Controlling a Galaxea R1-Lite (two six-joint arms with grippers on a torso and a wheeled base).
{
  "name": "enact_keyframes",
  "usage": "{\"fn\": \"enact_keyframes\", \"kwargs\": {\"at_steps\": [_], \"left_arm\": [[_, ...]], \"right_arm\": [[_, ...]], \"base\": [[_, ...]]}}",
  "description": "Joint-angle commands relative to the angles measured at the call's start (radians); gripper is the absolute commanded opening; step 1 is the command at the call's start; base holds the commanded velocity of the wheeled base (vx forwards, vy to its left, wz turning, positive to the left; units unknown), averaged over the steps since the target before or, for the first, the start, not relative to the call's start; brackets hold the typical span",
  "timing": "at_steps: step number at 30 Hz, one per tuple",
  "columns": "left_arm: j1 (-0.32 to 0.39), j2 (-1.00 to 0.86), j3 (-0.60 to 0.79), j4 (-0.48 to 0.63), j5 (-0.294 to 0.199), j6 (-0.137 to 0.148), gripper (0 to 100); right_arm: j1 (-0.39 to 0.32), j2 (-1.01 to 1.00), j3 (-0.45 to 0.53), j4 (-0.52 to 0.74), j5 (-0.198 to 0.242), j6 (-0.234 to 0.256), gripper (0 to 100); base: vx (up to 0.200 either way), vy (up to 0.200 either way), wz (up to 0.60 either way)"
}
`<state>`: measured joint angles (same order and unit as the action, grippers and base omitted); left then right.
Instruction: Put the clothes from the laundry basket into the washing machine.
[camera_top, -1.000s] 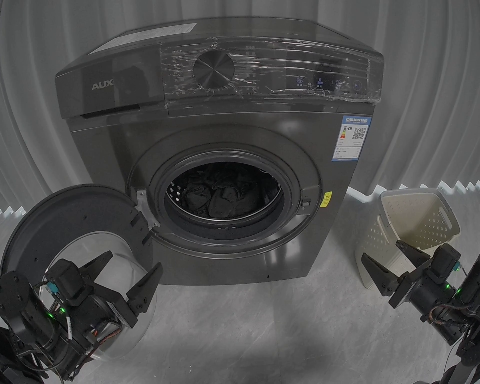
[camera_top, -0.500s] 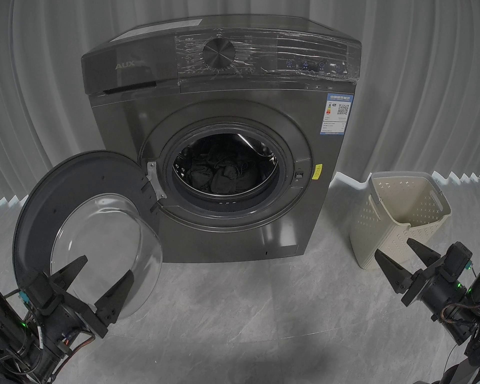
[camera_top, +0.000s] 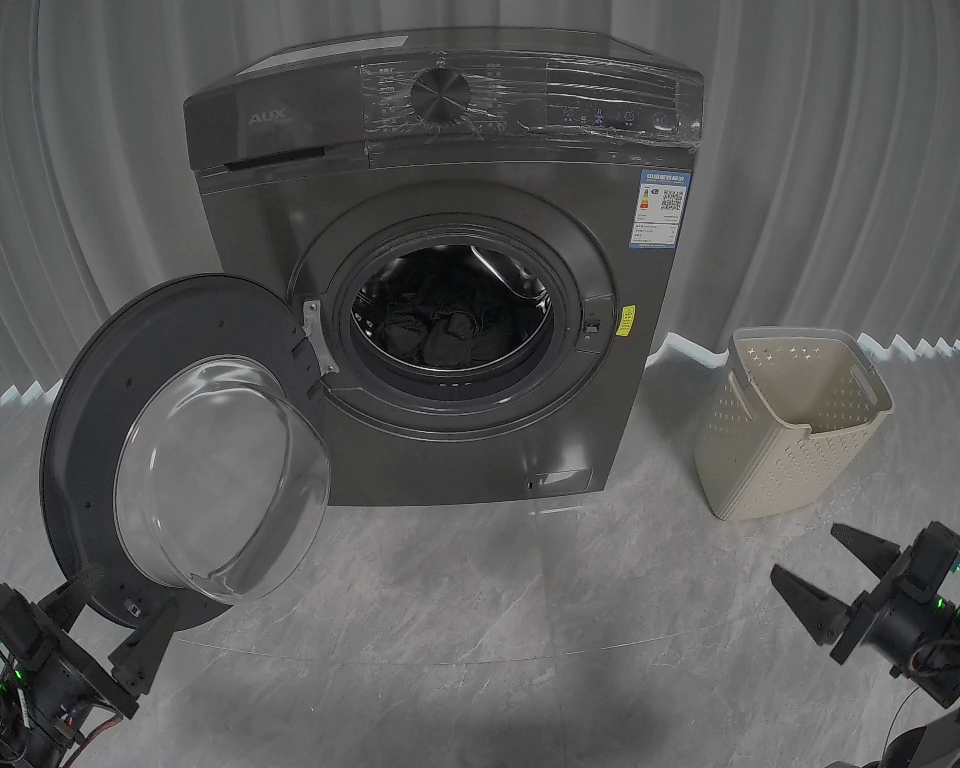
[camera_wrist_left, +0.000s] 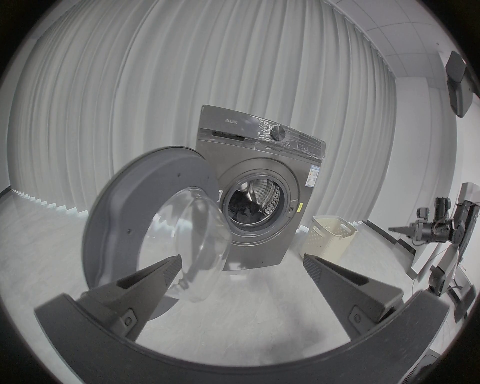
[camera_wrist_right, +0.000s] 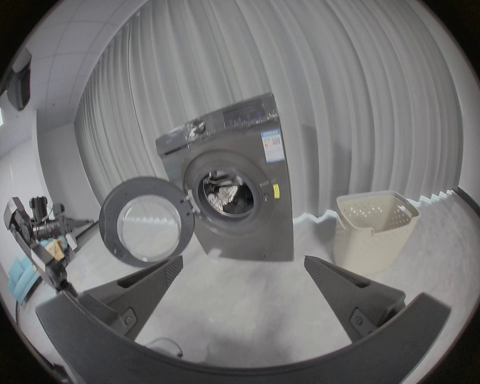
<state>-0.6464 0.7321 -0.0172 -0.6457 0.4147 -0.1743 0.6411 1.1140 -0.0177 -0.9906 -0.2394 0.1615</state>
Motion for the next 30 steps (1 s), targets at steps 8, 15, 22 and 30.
{"fn": "enact_keyframes", "kwargs": {"at_steps": [8, 15, 22, 30], "left_arm": [[0.3, -0.321, 0.016, 0.212, -0.017, -0.004, 100], [0.424, -0.376, 0.017, 0.268, -0.017, 0.047, 100], [0.49, -0.55, 0.017, 0.482, -0.111, 0.059, 100], [0.548, -0.642, 0.017, 0.574, -0.142, 0.081, 100]], "right_arm": [[-0.443, -0.731, 0.018, 0.54, 0.097, -0.226, 100], [-0.586, -1.005, 0.018, 0.869, 0.166, -0.223, 100], [-0.647, -1.106, -0.018, 1.02, 0.23, -0.209, 100], [-0.647, -1.114, -0.016, 1.015, 0.163, -0.227, 100]], "base": [[0.0, 0.0, 0.0], [0.0, 0.0, 0.0], [0.0, 0.0, 0.0], [0.0, 0.0, 0.0]]}}
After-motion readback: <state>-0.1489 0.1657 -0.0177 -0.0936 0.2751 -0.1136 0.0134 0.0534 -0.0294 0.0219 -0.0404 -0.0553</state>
